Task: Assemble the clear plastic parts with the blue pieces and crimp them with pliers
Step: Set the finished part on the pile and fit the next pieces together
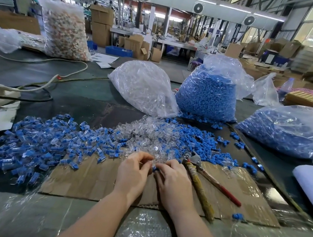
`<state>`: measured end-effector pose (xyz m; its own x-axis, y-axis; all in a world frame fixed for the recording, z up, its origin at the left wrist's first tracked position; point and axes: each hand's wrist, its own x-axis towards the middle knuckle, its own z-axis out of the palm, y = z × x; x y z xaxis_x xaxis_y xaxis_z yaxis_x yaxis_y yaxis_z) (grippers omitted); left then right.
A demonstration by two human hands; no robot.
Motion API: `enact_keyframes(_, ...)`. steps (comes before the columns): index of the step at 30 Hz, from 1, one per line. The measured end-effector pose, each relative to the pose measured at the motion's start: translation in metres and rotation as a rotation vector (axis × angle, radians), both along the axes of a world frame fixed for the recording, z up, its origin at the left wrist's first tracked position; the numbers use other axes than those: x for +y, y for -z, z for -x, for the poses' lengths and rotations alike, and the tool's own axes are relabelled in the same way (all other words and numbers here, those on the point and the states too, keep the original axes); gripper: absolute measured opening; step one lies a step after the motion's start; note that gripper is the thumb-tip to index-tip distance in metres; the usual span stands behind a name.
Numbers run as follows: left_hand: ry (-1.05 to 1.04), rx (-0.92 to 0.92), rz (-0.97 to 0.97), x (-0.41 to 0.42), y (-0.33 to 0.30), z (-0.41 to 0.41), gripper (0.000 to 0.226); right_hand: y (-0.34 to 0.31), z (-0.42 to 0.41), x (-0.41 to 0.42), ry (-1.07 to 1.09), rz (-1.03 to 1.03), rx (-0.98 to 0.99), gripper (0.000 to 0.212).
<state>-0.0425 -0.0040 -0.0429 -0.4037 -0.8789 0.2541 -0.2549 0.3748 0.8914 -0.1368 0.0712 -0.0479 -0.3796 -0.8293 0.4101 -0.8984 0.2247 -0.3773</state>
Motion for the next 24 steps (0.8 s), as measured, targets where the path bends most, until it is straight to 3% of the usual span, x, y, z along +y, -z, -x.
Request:
enact_keyframes(8,0.012,-0.009,-0.003,0.0008,-0.0003,-0.0013,0.018,0.0021,0.0007,0.0022,0.016,0.078,-0.067,0.008)
enact_keyframes(24,0.039,-0.07,0.023,-0.0012,-0.0004,-0.0019,0.013,-0.0022,-0.0021,0.0043,0.024,0.043,-0.063,0.014)
